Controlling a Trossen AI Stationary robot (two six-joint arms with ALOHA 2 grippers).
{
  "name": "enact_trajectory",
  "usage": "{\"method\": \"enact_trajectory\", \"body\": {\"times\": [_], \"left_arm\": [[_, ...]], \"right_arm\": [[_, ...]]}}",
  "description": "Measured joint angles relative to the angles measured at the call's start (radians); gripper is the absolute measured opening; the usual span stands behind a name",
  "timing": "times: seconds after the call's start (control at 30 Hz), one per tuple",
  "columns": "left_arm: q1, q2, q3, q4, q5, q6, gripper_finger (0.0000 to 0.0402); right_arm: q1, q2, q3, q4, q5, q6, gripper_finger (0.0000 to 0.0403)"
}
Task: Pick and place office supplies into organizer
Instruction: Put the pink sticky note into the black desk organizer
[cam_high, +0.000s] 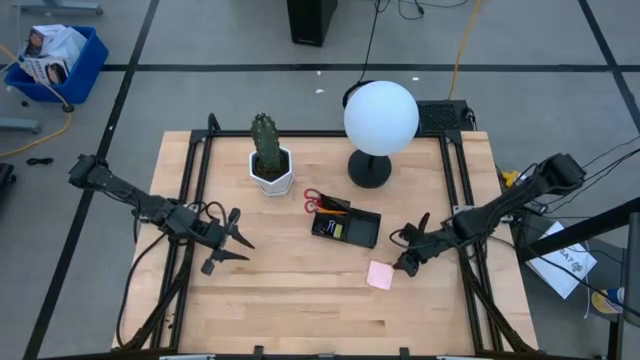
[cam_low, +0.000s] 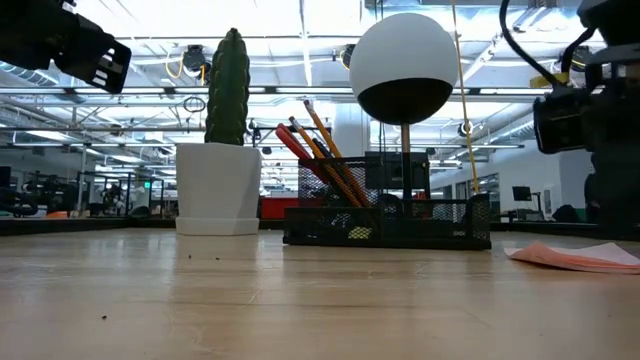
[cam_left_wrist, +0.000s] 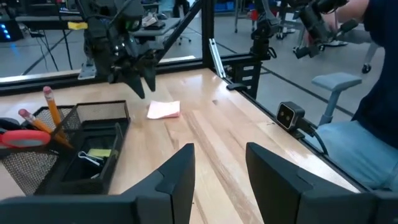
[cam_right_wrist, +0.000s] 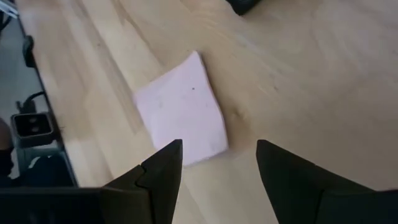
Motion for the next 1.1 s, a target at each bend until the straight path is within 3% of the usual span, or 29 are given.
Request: {"method": "enact_trajectory", "body": {"times": [0.17, 0.73, 0.9, 1.1], "left_arm": [[0.000, 0.000, 0.000, -0.002, 0.000, 0.011, 0.0150], [0.000, 0.000, 0.000, -0.017, 0.000, -0.023, 0.0150], [0.000, 0.000, 0.000, -0.017, 0.000, -0.030, 0.0150], [0.000, 0.000, 0.000, -0.023, 0.000, -0.032, 0.0150]], "right_arm": [[0.000, 0.100, 0.000, 0.058, -0.025, 0.000, 0.0198], [0.007, 0.251, 0.002, 0.277, -0.092, -0.001, 0.0195], [0.017, 0.272, 0.002, 0.275, -0.092, -0.001, 0.0160], [0.019, 0.273, 0.002, 0.268, -0.102, -0.040, 0.0070]]}}
